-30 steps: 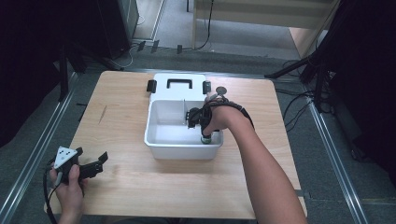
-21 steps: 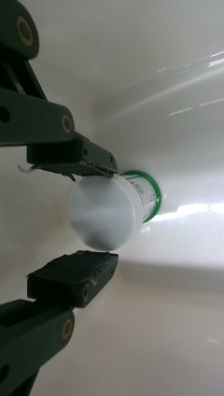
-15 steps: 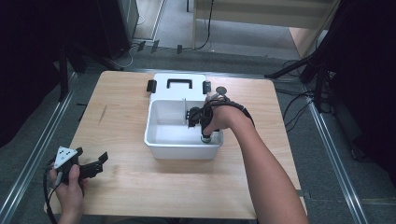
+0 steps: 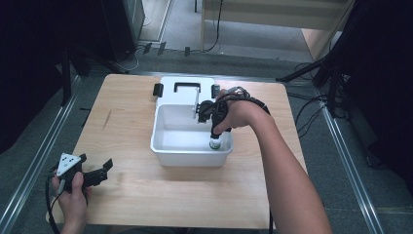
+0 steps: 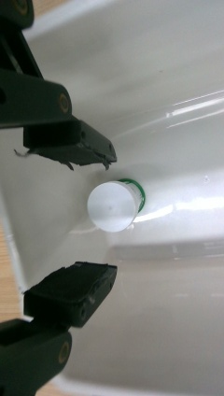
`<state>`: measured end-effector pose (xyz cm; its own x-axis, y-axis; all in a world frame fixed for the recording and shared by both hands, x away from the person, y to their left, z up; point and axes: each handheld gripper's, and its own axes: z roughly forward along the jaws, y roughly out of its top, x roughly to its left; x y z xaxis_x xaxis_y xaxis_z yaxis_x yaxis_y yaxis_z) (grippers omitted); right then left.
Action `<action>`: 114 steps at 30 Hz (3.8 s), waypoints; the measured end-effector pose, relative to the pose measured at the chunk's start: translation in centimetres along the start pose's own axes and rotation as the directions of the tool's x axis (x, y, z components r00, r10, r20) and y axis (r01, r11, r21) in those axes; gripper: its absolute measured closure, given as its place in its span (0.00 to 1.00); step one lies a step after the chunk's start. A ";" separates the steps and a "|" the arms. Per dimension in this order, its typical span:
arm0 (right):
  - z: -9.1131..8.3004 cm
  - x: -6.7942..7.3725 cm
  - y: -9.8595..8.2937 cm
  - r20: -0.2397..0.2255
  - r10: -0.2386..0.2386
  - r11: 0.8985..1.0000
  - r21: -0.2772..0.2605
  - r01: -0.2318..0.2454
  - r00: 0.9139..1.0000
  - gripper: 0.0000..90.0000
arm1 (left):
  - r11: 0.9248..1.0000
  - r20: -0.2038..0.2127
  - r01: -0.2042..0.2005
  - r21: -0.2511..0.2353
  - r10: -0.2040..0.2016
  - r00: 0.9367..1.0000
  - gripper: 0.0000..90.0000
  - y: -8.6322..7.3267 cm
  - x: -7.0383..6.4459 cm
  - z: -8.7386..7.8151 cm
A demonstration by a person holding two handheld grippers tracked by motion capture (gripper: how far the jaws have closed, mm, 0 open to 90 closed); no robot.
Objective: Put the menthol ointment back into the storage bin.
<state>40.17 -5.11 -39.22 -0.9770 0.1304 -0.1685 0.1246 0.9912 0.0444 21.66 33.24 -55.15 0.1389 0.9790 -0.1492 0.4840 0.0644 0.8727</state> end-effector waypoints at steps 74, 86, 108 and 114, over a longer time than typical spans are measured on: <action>6.7 6.6 -26.5 -0.083 0.815 0.270 -0.821 -0.503 0.574 0.22 | 1.000 -0.012 -0.023 0.001 0.023 1.000 0.00 0.0 -0.2 0.0; 9.1 9.9 -30.2 -0.135 0.848 0.171 -0.847 -0.504 0.513 0.22 | 1.000 -0.012 -0.023 0.001 0.023 1.000 0.00 0.0 -0.2 0.0; 11.1 15.8 -33.7 -0.173 0.861 0.094 -0.871 -0.482 0.479 0.20 | 1.000 -0.007 -0.014 0.000 0.014 1.000 0.00 0.0 -0.2 -0.1; 11.2 16.3 -33.8 -0.171 0.861 0.088 -0.878 -0.471 0.479 0.19 | 1.000 -0.013 -0.019 0.001 0.019 1.000 0.00 0.0 -0.3 0.0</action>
<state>21.93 -36.22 -54.54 -0.3904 0.9120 0.1257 0.3192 0.0061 0.9477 21.56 32.98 -55.13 0.1369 0.9825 -0.1263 0.4821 0.0453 0.8750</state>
